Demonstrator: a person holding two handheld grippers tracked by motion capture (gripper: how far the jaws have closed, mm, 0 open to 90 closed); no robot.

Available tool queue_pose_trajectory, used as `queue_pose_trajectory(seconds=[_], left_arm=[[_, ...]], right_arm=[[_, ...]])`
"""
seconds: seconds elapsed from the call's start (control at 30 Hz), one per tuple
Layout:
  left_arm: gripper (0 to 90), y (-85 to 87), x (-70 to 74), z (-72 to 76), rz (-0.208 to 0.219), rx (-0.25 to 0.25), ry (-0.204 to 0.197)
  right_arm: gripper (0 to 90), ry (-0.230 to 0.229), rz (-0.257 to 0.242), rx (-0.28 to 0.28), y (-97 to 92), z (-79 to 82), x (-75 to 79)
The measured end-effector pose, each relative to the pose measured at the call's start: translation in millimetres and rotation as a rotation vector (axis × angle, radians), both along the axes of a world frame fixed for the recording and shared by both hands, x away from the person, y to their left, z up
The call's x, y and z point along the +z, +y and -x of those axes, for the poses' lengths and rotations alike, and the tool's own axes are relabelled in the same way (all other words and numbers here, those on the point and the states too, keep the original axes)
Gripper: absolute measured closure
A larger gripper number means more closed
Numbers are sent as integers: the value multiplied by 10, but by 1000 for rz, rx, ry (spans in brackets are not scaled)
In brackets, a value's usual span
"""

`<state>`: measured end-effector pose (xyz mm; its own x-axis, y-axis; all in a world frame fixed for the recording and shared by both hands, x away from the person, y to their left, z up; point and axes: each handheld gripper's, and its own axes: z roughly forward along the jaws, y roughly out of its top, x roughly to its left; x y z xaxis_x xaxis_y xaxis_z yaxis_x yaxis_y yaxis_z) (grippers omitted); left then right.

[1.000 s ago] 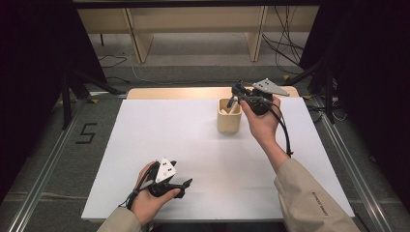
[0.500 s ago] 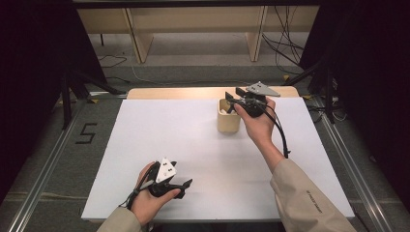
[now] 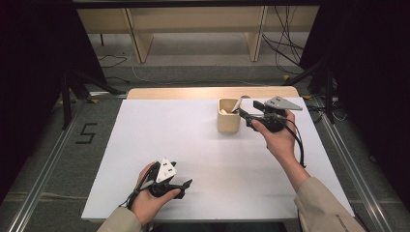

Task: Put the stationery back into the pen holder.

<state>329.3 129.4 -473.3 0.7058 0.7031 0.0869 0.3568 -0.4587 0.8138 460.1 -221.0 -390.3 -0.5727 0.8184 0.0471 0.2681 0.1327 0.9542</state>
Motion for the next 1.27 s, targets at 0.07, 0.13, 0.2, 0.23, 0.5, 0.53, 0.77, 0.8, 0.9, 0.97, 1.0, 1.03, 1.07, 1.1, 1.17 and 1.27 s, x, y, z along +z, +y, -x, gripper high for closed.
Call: queue_pose_trajectory(seconds=[0.07, 0.13, 0.2, 0.23, 0.5, 0.53, 0.77, 0.8, 0.9, 0.97, 1.0, 1.03, 1.07, 1.1, 1.17, 1.27], left_arm=[[193, 3, -2, -1, 0, 1, 2], [193, 6, -5, -2, 1, 2, 3], [193, 7, -9, -3, 2, 2, 5], [193, 6, -12, -3, 3, 3, 7], [192, 3, -37, -5, 7, 10, 15], [192, 4, -38, -7, 7, 10, 17], [190, 6, -51, -4, -3, 12, 21], [190, 5, -53, -3, -3, 12, 22], [190, -5, -59, 4, 5, 10, 26], [187, -9, -61, 7, 2, 5, 25], [187, -16, -67, 10, 6, 4, 28], [187, -21, -72, 9, 5, 0, 30], [187, -26, -76, 9, 4, -3, 33], [187, -33, -82, 12, 9, -3, 35], [185, -38, -84, 13, 11, -3, 36], [183, -51, -81, 16, 22, -7, 40]], right_arm=[[326, 17, 11, 19, -49, 92, -58], [319, 34, 36, 45, -98, 204, -134], [317, 56, 65, 69, -145, 322, -216], [315, 65, 82, 84, -176, 389, -267], [310, 139, 105, 147, -377, 744, -522], [310, 143, 107, 153, -396, 786, -541], [310, 164, 134, 224, -432, 1095, -672], [315, 163, 135, 236, -433, 1136, -702], [323, 167, 134, 246, -450, 1247, -783], [318, 170, 136, 258, -465, 1290, -790], [316, 165, 125, 260, -470, 1306, -790], [316, 160, 126, 262, -477, 1314, -787], [316, 155, 129, 264, -484, 1317, -786], [315, 158, 129, 261, -486, 1318, -786], [313, 156, 130, 260, -490, 1312, -793], [300, 141, 141, 271, -492, 1306, -805]])
